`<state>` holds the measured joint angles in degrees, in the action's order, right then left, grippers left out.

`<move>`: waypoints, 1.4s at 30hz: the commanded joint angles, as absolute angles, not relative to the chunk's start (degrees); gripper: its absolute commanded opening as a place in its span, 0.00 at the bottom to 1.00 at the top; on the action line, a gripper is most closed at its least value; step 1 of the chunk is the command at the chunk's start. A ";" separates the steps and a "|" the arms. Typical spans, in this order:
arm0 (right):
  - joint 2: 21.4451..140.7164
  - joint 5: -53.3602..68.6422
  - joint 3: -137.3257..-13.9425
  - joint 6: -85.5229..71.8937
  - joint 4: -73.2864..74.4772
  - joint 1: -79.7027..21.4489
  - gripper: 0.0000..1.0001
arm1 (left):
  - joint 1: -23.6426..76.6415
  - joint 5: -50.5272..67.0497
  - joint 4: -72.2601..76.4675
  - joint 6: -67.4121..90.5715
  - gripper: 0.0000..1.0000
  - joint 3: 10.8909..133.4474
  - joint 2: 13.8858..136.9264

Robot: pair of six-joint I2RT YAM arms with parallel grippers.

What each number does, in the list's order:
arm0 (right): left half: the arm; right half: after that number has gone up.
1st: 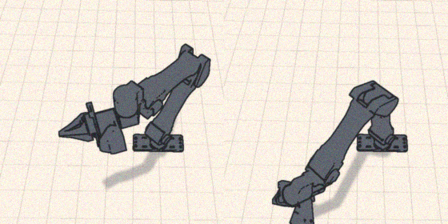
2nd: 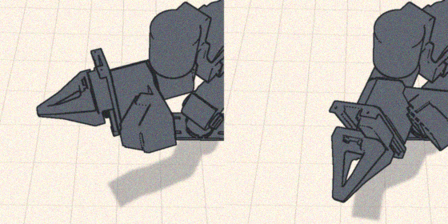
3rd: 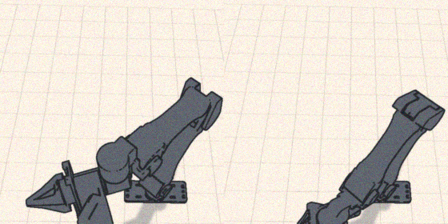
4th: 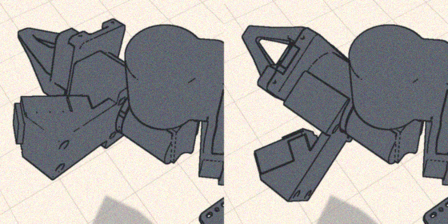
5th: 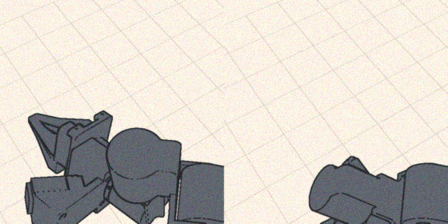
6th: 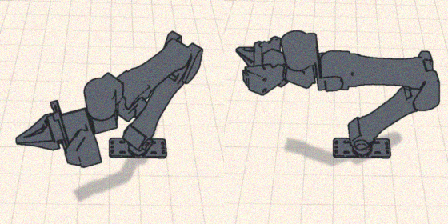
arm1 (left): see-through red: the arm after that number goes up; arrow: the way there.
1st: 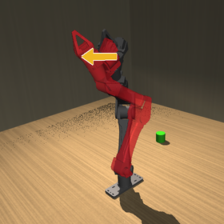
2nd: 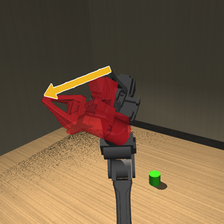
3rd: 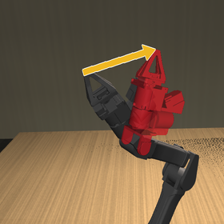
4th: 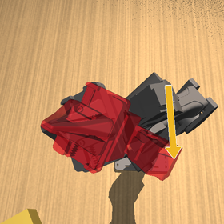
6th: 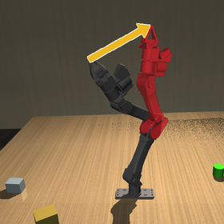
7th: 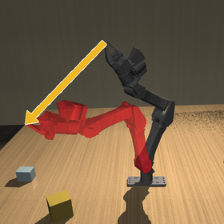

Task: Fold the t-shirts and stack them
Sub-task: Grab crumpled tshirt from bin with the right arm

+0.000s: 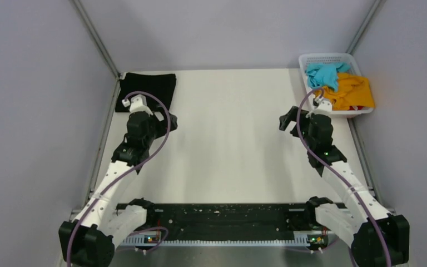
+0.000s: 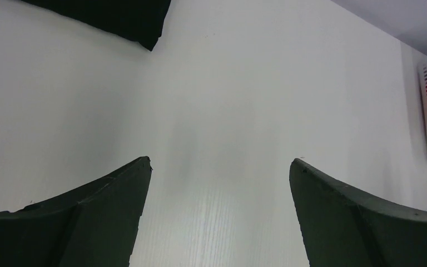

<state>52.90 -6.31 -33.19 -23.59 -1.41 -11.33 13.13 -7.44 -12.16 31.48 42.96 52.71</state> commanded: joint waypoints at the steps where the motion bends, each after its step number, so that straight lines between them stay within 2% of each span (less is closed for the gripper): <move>1: 54.56 -9.12 -38.11 -23.74 -0.93 -11.15 0.99 | 13.18 -7.02 -8.35 31.04 0.99 45.25 54.86; 6: 59.46 -10.11 -42.61 -24.25 -0.65 -11.08 0.99 | 13.18 -5.67 -6.63 30.56 0.99 46.49 57.75; 8: 62.16 -14.62 -45.86 -25.16 1.24 -11.10 0.99 | 13.18 -5.64 -5.41 29.88 0.99 47.64 59.65; 11: 67.30 -22.07 -53.83 -25.52 5.94 -10.26 0.99 | 12.74 -3.91 -3.46 28.25 0.99 50.49 63.24; 16: 78.54 -25.87 -68.08 -23.33 13.74 -5.88 0.99 | 11.33 -0.34 -2.28 27.01 0.99 55.94 70.45; 23: 96.52 -18.60 -89.63 -19.29 21.39 4.54 0.97 | 7.31 10.31 -0.52 28.83 0.99 57.39 76.48; 27: 106.81 -16.60 -101.69 -16.65 24.19 6.46 0.94 | 3.77 14.14 -0.48 31.35 0.99 58.00 79.67; 30: 114.68 -16.30 -110.39 -12.22 24.83 7.63 0.86 | 0.62 20.20 2.33 32.76 0.99 57.86 81.01; 35: 126.67 -15.55 -125.94 -7.29 30.20 8.62 0.86 | -1.31 23.31 3.81 32.37 0.99 57.73 81.94; 42: 134.96 -12.73 -132.62 -6.61 29.56 9.31 0.80 | -2.08 22.50 3.01 32.08 0.99 57.19 81.17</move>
